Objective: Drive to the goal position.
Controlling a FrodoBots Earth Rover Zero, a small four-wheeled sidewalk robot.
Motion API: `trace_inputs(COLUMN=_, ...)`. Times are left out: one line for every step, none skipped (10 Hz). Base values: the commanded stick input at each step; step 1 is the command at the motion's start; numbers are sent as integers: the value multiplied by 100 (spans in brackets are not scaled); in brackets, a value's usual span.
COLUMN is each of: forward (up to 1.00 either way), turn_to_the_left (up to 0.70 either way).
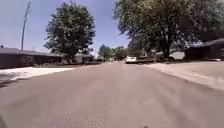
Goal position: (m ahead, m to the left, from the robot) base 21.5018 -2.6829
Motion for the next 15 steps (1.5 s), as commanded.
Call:
trace_inputs(forward=70, turn_to_the_left=0)
trace_inputs(forward=70, turn_to_the_left=0)
trace_inputs(forward=70, turn_to_the_left=0)
trace_inputs(forward=70, turn_to_the_left=0)
trace_inputs(forward=70, turn_to_the_left=0)
trace_inputs(forward=70, turn_to_the_left=-10)
trace_inputs(forward=70, turn_to_the_left=-32)
trace_inputs(forward=70, turn_to_the_left=-20)
trace_inputs(forward=70, turn_to_the_left=-8)
trace_inputs(forward=70, turn_to_the_left=0)
trace_inputs(forward=70, turn_to_the_left=0)
trace_inputs(forward=70, turn_to_the_left=0)
trace_inputs(forward=70, turn_to_the_left=0)
trace_inputs(forward=70, turn_to_the_left=0)
trace_inputs(forward=70, turn_to_the_left=0)
